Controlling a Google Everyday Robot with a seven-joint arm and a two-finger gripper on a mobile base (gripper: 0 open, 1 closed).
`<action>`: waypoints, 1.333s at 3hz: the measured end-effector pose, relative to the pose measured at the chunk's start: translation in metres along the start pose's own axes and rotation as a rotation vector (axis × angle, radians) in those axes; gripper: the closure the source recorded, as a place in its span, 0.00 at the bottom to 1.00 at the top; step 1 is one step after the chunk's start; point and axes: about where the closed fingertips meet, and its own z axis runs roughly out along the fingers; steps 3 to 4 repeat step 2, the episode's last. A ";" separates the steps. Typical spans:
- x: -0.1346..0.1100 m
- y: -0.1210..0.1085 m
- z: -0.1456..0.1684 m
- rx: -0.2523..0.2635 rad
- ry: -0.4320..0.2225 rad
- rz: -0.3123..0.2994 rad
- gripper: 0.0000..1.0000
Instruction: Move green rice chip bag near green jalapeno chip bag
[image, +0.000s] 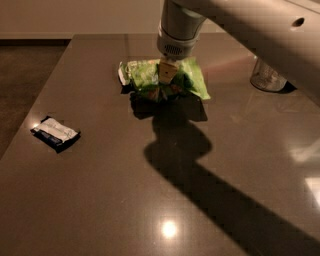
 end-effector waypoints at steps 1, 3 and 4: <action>0.000 0.000 0.000 0.000 0.000 -0.001 0.00; 0.000 0.000 0.000 0.000 0.000 -0.001 0.00; 0.000 0.000 0.000 0.000 0.000 -0.001 0.00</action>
Offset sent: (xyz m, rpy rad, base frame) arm -0.0002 0.0003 -0.0003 -0.0007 0.0002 0.0008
